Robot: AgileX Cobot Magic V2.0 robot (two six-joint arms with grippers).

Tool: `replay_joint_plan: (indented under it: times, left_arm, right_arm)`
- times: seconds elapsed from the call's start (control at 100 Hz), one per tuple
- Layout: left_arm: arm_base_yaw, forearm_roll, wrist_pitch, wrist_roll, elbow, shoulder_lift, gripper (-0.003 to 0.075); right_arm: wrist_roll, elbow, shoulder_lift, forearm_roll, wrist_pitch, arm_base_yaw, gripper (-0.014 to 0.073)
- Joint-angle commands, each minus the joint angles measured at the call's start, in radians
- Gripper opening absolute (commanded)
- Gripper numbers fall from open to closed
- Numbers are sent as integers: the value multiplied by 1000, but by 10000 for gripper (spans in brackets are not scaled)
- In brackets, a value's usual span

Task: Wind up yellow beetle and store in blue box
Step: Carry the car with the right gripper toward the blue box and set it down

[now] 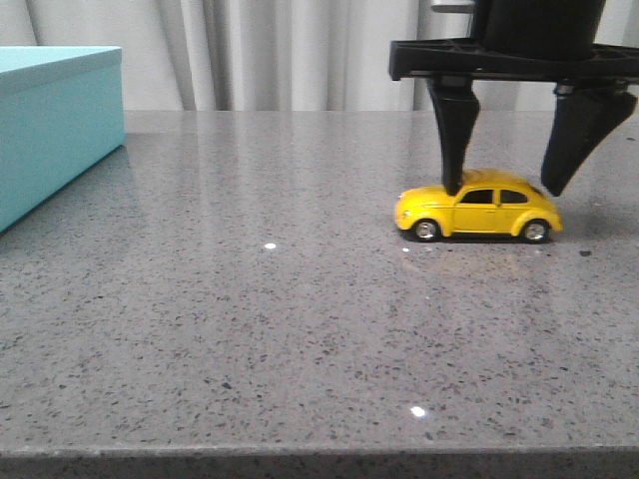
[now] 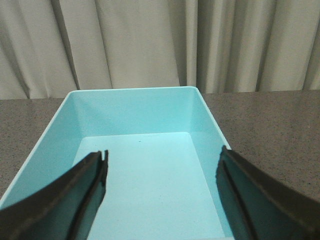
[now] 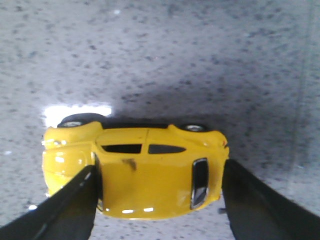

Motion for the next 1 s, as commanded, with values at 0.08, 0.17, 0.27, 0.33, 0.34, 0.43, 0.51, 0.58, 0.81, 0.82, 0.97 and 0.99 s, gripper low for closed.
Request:
replay_joint_plan:
  times: [0.08,0.17,0.27,0.33,0.34,0.43,0.51,0.58,0.81,0.82,0.97,0.99]
  left_arm:
    - [-7,-4,-78,0,-37,12,456]
    - [-7,-4,-78,0,-37,12,456]
    - [-7,-4,-78,0,-37,12,456]
    - [-7,-4,-78,0,-37,12,456]
    - [-7,-4,-78,0,-37,12,456]
    - [-7,-4,-78,0,-37,12,456]
    - [-7,-4,-78,0,-37,12,456]
    - [-7,-4,-78,0,-37,12,456]
    - [-7,-6,-125,0,-37,12,438]
    - [-7,-6,-123,0,-37,12,438]
    - [-7,-6,-140,0,-35,12,438]
    - [-7,-6,-140,0,-35,12,438]
  right_arm:
    - [-2,-24,-43,-91,73,-49,517]
    - [-3,-24,-43,-132,116,-76,517]
    - [-5,-24,-43,-170,153,-99,517]
    - [-9,-24,-44,-184,163,-106,517]
    - [-12,-24,-44,-186,163,-108,517]
    - [-14,-24,-44,-200,163,-111,517]
    - [-33,-26,-64,-170,148,-107,517]
    - [-43,-26,-116,-117,105,-88,517]
    - [-78,-26,-303,-47,59,-26,517]
    - [-78,-26,-311,-47,54,-24,517]
    - [-78,-24,-363,-47,21,-2,517]
    - [-78,-24,-366,-47,17,0,517]
